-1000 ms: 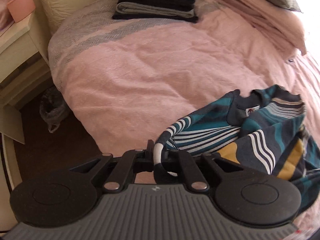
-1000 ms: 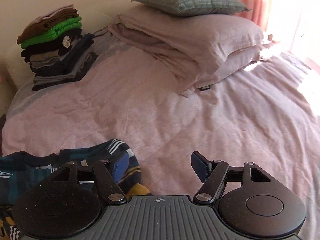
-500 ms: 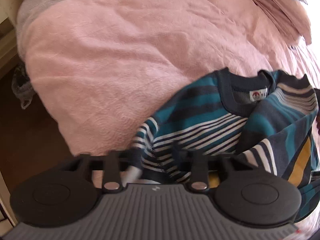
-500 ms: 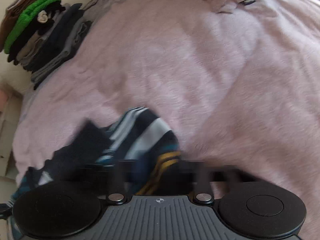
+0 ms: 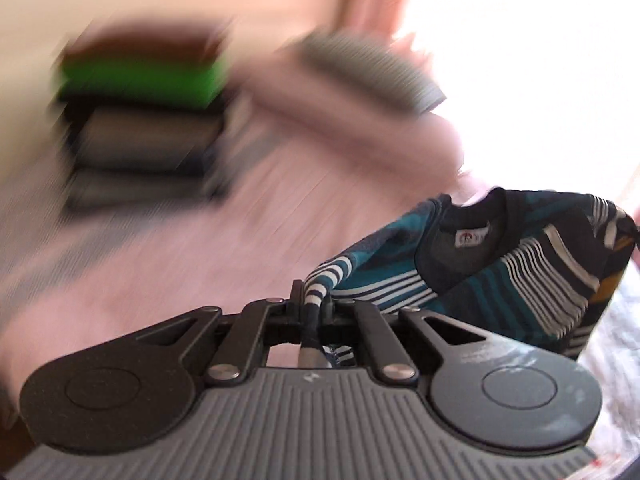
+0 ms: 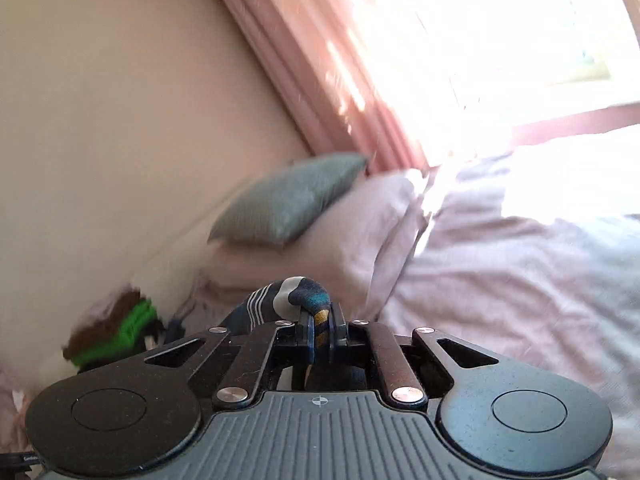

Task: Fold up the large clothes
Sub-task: 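Lift the sweater high with both grippers and shake it out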

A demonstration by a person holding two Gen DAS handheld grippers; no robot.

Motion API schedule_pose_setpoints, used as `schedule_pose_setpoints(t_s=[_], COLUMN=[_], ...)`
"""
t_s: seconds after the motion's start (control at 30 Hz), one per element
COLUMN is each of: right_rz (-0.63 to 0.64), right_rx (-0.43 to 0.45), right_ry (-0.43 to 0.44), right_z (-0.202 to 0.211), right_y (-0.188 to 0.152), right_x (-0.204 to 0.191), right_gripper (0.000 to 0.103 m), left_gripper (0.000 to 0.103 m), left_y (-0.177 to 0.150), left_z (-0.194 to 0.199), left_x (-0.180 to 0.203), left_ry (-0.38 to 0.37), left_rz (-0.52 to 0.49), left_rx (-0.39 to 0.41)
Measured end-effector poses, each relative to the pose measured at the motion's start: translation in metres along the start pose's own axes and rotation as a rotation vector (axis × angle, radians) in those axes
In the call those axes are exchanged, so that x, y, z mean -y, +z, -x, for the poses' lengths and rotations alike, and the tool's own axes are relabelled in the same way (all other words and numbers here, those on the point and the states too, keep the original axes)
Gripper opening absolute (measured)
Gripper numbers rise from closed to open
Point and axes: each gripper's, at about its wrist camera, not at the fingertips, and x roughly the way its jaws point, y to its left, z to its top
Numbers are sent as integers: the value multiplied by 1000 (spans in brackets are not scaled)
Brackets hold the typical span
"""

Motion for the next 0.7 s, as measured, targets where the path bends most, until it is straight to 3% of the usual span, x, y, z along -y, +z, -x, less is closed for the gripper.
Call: schedule_pose_setpoints(t_s=[0.17, 0.3, 0.53, 0.7], right_rz=[57, 206, 308, 384], right_rx=[290, 454, 630, 681], right_ry=[-71, -128, -198, -257], right_z=[141, 241, 378, 446], right_y=[60, 79, 67, 68], right_x=[-26, -52, -74, -83], right_gripper=[3, 3, 3, 2], left_gripper=[3, 3, 3, 3], left_y=[72, 100, 83, 80], left_z=[32, 70, 138, 187], left_x=[71, 121, 167, 199], left_ry=[-214, -334, -437, -500], left_rz=[-130, -188, -207, -229], left_rx=[204, 323, 379, 419])
